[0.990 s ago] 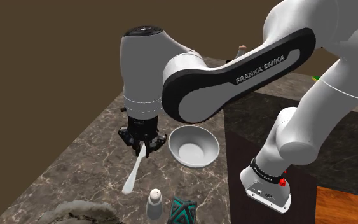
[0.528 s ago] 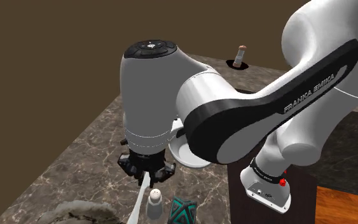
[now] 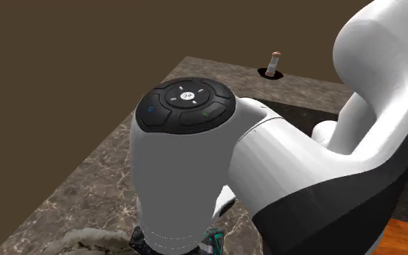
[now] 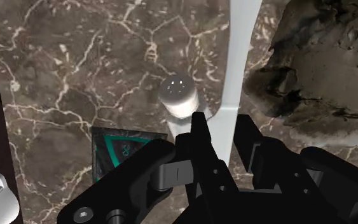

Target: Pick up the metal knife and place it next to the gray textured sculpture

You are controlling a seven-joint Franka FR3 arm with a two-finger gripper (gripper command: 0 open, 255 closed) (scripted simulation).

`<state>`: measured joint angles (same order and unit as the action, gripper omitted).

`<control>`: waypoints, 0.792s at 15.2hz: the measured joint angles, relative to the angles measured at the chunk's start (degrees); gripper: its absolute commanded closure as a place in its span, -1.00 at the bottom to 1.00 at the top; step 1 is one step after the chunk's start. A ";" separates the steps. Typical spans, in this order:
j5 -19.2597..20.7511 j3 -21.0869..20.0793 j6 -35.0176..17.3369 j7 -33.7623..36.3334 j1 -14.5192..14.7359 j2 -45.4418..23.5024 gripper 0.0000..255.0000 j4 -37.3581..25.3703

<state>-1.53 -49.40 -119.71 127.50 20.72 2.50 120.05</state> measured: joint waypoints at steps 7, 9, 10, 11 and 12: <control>6.28 -4.34 0.85 12.00 4.63 -6.70 1.00 -4.74; 7.45 -4.46 -0.11 13.32 5.19 -7.88 1.00 -4.40; 7.92 -4.37 -0.85 13.59 5.28 -8.33 1.00 -3.91; 8.34 -4.30 -1.44 13.89 5.37 -8.73 1.00 -3.53; 8.86 -4.20 -2.26 14.23 5.49 -9.23 1.00 -2.98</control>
<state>7.33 -53.59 -121.97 141.73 26.21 -6.73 117.06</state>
